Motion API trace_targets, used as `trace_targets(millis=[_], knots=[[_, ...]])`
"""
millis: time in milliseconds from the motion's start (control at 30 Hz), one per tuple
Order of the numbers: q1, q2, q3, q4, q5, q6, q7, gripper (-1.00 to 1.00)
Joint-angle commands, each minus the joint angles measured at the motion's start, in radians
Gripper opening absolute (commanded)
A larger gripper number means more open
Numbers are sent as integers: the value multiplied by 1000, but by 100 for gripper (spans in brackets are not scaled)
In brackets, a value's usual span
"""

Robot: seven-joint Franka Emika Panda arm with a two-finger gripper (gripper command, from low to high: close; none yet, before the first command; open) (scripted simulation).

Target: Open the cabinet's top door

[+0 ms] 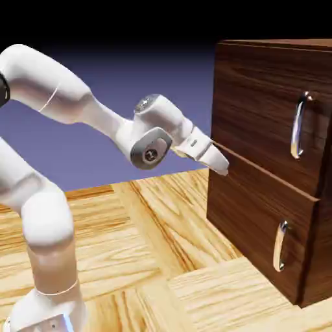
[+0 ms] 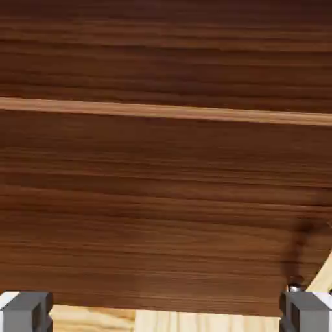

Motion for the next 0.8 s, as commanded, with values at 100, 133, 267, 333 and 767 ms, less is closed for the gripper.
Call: trace_targets(millis=[100,133,267,333,767], knots=[[62,-23,-71,39,-174,-2,125,0],[78,-29,-89,49,-218,-3,157,0],[140,-52,-160,88,-391,-5,282,0],[171,-63,-195,108,-478,-6,345,0],[373,-138,-426,235,-1044,-13,753,0]])
